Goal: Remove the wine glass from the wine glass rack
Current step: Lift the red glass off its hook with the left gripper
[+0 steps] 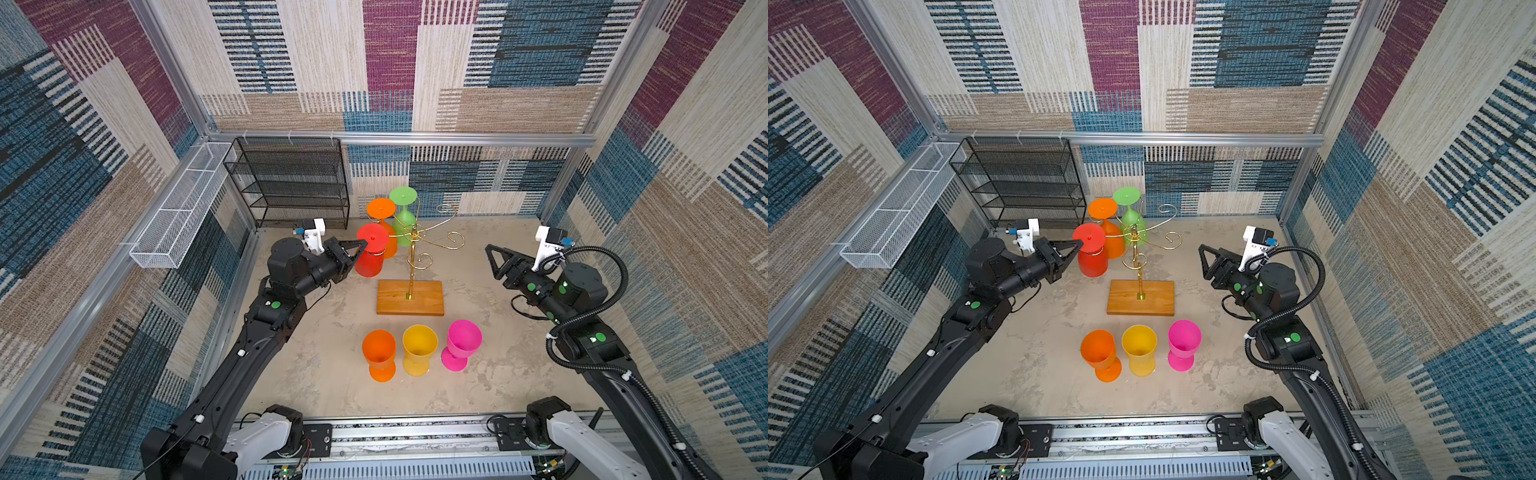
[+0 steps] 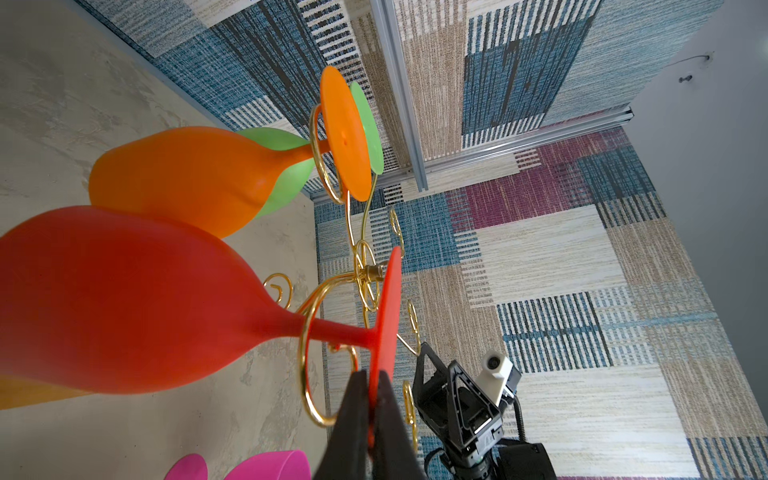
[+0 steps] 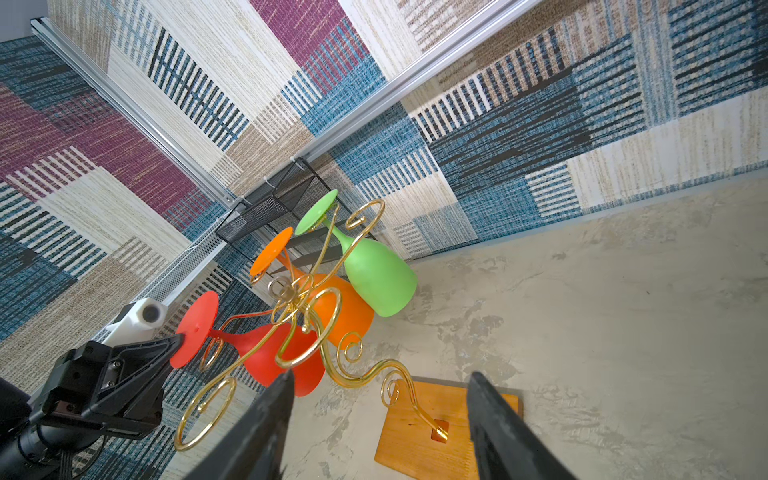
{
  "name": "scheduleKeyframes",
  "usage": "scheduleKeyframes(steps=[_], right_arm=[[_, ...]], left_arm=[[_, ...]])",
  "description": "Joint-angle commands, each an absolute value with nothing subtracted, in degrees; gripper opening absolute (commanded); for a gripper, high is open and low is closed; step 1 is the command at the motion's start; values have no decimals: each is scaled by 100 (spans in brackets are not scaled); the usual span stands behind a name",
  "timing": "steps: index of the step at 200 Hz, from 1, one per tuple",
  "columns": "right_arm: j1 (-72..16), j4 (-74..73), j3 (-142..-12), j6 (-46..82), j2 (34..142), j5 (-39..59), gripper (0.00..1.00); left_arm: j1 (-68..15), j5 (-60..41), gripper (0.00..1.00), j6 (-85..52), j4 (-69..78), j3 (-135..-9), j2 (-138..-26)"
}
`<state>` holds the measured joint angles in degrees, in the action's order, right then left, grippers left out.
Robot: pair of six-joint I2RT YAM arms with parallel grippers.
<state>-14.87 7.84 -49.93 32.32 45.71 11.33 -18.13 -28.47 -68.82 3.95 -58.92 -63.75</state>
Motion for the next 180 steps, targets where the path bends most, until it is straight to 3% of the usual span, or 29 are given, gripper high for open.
scheduleKeyframes(steps=[1,180], right_arm=[[-1485,567,-4972,3232,4564,1096,67],[-1465,534,-4887,3243,4555,1142,67]], left_arm=[[-1845,-2921,0,-6829,547,-6001,-6424],[-2276,-3059,0,-6095,-198,-6387,-6500]])
